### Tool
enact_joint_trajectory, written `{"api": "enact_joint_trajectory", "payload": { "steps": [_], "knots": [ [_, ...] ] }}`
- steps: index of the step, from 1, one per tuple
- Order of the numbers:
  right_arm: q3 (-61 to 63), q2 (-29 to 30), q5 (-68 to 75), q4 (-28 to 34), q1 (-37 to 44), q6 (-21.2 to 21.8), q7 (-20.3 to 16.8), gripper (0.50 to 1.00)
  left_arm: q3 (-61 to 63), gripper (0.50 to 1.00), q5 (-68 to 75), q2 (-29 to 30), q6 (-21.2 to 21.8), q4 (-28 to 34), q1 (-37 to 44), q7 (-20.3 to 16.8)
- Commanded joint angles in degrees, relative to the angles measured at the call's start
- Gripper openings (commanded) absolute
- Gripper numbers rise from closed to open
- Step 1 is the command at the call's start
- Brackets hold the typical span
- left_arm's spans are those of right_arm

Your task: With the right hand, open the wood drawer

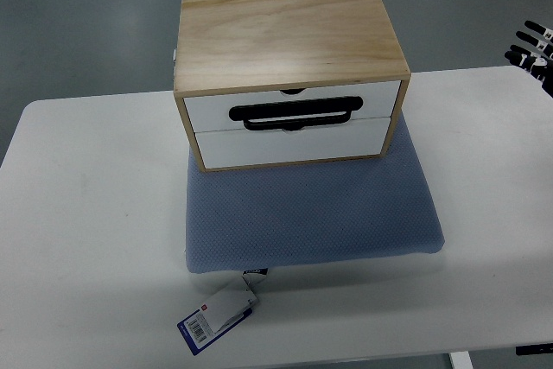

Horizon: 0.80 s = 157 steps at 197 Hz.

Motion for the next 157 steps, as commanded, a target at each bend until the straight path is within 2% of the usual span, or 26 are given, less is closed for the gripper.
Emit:
{"api": "enact_joint_trajectory", "payload": {
  "steps": [1, 19, 20, 36, 46, 47, 57, 73, 157],
  "knots": [
    [-6.97, -6.75, 0.24, 3.27, 4.52, 0.16, 0.06, 0.930, 0.00, 1.000, 0.00, 0.00, 0.01, 0.00, 0.00, -0.01],
    [-9.61, -8.69, 0.15, 4.50, 6.80, 0.25, -0.12, 0.930, 0.00, 1.000, 0.00, 0.00, 0.01, 0.00, 0.00, -0.01],
    [-13.09, -11.21, 0.15, 5.80, 10.11, 0.42, -0.38, 0.932, 0.00, 1.000, 0.00, 0.00, 0.01, 0.00, 0.00, -0.01],
    [-18.92, -14.31, 0.07, 7.48, 15.15, 1.39, -0.64, 0.932, 0.00, 1.000, 0.00, 0.00, 0.01, 0.00, 0.00, -0.01],
    [-18.92, -14.31, 0.07, 7.49, 15.15, 1.39, -0.65, 0.932, 0.00, 1.000, 0.00, 0.00, 0.01, 0.00, 0.00, -0.01],
    [-22.84, -15.71, 0.07, 7.83, 19.07, 4.00, -0.82, 0.932, 0.00, 1.000, 0.00, 0.00, 0.01, 0.00, 0.00, -0.01],
    [-26.39, -16.60, -0.02, 7.84, 22.97, 7.88, -0.73, 0.932, 0.00, 1.000, 0.00, 0.00, 0.01, 0.00, 0.00, -0.01],
    [-30.70, -17.56, 0.07, 7.57, 27.98, 11.41, -0.82, 0.932, 0.00, 1.000, 0.00, 0.00, 0.01, 0.00, 0.00, -0.01],
    [-36.68, -18.36, -0.29, 6.87, 36.51, 11.76, -0.65, 0.934, 0.00, 1.000, 0.00, 0.00, 0.01, 0.00, 0.00, -0.01]
  ]
}}
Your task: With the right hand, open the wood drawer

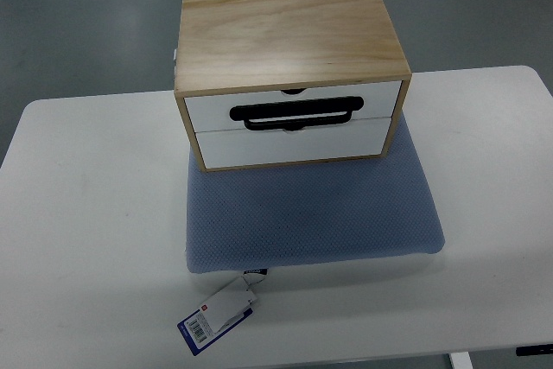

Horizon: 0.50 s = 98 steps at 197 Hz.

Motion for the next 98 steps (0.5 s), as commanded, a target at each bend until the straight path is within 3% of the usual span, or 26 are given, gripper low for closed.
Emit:
{"api": "enact_joint_trajectory", "payload": {
  "steps": [1, 34, 66, 98],
  "knots": [
    [-1.99, -0.37, -0.14, -0.02, 1.43, -0.40, -0.06, 0.934, 0.00, 1.000, 0.00, 0.00, 0.00, 0.00, 0.00, 0.01],
    [-8.22, -0.63, -0.23, 0.33, 7.06, 6.19, -0.06, 0.932, 0.00, 1.000, 0.00, 0.00, 0.00, 0.00, 0.00, 0.01],
    [-14.55, 0.86, -0.23, 1.82, 14.00, 6.39, -0.41, 0.932, 0.00, 1.000, 0.00, 0.00, 0.00, 0.00, 0.00, 0.01],
    [-21.23, 4.29, -0.23, 2.97, 20.51, 6.37, -4.54, 0.930, 0.00, 1.000, 0.00, 0.00, 0.00, 0.00, 0.00, 0.01]
  ]
}}
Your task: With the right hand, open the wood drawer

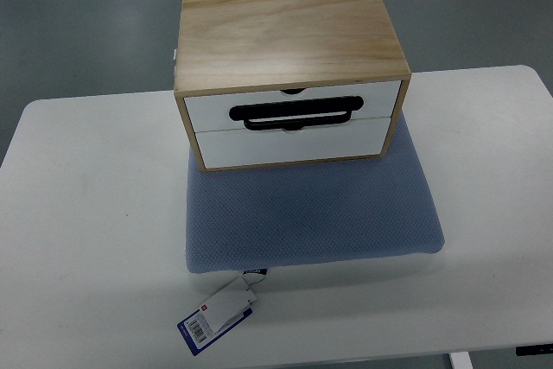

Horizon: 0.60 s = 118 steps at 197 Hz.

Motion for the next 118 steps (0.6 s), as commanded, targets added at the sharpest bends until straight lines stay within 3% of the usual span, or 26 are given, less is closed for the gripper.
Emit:
{"api": "enact_joint_trajectory", "payload": {
  "steps": [1, 65, 118],
  "knots": [
    [-3.61, 2.12, 0.00, 0.68, 3.63, -0.01, -2.50, 0.930, 0.00, 1.000, 0.00, 0.00, 0.00, 0.00, 0.00, 0.00],
    [-7.83, 8.88, 0.09, 3.93, 11.54, -2.12, -9.79, 0.930, 0.00, 1.000, 0.00, 0.00, 0.00, 0.00, 0.00, 0.00],
    [-11.08, 12.40, 0.61, 5.77, 17.17, 0.01, -11.20, 0.930, 0.00, 1.000, 0.00, 0.00, 0.00, 0.00, 0.00, 0.00]
  ]
}}
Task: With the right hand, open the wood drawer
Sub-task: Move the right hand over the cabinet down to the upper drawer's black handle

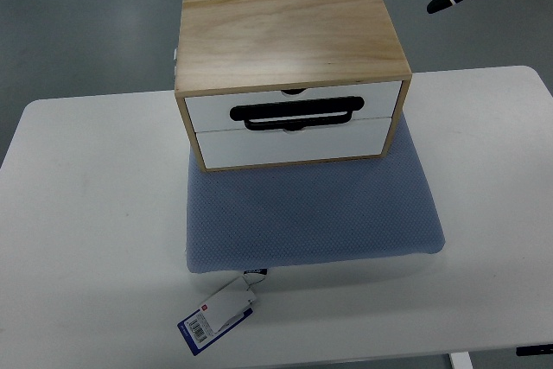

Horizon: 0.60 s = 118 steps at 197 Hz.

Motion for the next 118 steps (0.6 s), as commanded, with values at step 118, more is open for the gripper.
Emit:
{"api": "enact_joint_trajectory", "payload": {
  "steps": [118],
  "knots": [
    [-1.13, 7.64, 0.35, 14.21, 3.32, 1.17, -0.16, 0.926, 0.00, 1.000, 0.00, 0.00, 0.00, 0.00, -0.01, 0.00]
  ]
}}
